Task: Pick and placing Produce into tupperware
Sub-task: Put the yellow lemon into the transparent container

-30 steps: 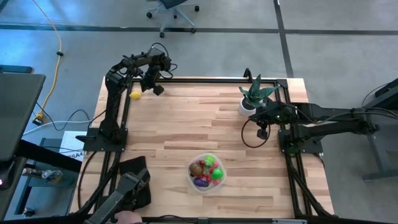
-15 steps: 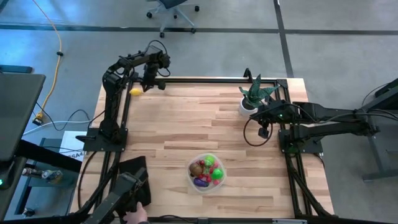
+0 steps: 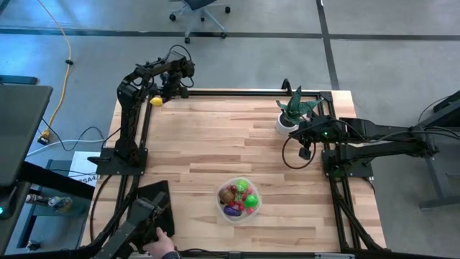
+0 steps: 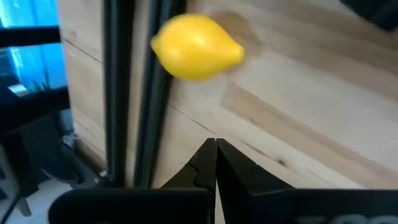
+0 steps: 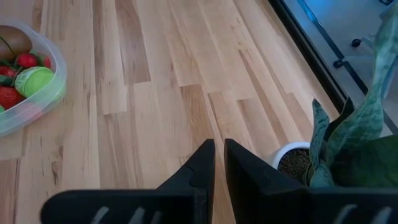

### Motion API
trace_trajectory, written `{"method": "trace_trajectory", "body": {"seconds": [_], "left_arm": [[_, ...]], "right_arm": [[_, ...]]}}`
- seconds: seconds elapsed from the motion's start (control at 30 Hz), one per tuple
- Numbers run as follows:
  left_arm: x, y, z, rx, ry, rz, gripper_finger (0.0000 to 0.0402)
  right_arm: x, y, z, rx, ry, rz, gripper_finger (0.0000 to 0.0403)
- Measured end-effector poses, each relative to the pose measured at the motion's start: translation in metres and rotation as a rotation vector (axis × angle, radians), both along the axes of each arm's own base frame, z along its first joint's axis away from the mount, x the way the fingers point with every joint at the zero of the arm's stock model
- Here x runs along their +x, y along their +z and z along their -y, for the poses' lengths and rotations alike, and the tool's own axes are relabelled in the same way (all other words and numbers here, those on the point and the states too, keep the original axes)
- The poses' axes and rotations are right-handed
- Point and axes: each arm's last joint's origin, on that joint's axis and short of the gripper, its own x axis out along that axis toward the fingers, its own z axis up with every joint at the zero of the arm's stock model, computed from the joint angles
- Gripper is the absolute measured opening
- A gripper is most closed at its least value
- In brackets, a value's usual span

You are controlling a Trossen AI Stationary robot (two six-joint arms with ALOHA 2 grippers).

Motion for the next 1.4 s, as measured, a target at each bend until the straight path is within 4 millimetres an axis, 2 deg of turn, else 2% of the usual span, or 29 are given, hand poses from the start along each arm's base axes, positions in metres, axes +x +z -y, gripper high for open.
{"method": "trace_trajectory", "body": {"seconds": [0.13, 0.3, 0.5, 0.57, 0.63, 0.7, 0.8, 0.87, 0.93, 1.07, 1.17, 1.3, 1.4], "left_arm": [[0.000, 0.007, -0.006, 0.038, -0.079, -0.028, 0.0001], [0.007, 0.022, -0.022, 0.084, -0.308, 0.026, 0.0001], [0.019, 0.053, -0.044, 0.076, -0.789, 0.183, 0.0001], [0.021, 0.065, -0.050, 0.048, -0.986, 0.197, 0.0001], [0.021, 0.075, -0.053, 0.020, -1.104, 0.171, 0.0001], [0.014, 0.081, -0.055, -0.020, -1.135, 0.113, 0.0001], [-0.008, 0.081, -0.054, -0.160, -1.138, 0.079, 0.0001], [-0.022, 0.074, -0.052, -0.283, -1.099, 0.106, 0.0001], [-0.034, 0.062, -0.057, -0.279, -1.055, 0.155, 0.0001], [-0.035, 0.066, -0.058, -0.257, -1.043, 0.191, 0.0001], [-0.034, 0.056, -0.061, -0.322, -1.080, 0.150, 0.0000], [-0.041, 0.056, -0.060, -0.475, -1.200, 0.018, 0.0000], [-0.038, 0.043, -0.055, -0.565, -1.261, 0.050, 0.0000]], "right_arm": [[0.000, 0.000, 0.000, 0.000, 0.000, 0.000, 0.0026], [0.000, 0.000, 0.000, 0.000, 0.001, 0.002, 0.0026], [0.000, 0.000, 0.000, 0.000, 0.001, 0.003, 0.0026], [0.000, 0.000, 0.000, 0.003, 0.004, 0.003, 0.0026], [0.000, 0.000, 0.000, 0.003, 0.005, 0.004, 0.0026], [0.000, 0.000, 0.000, 0.003, 0.005, 0.005, 0.0026], [0.000, 0.000, 0.000, 0.003, 0.005, 0.005, 0.0026], [0.000, 0.000, 0.000, 0.002, 0.004, 0.005, 0.0026], [0.000, 0.000, 0.000, 0.002, 0.004, 0.005, 0.0026], [0.001, 0.000, 0.000, 0.002, 0.004, 0.007, 0.0026], [0.001, 0.000, 0.000, 0.002, 0.003, 0.008, 0.0026], [0.001, 0.000, 0.000, 0.001, 0.003, 0.007, 0.0026], [0.001, 0.000, 0.000, 0.001, 0.003, 0.007, 0.0026]]}}
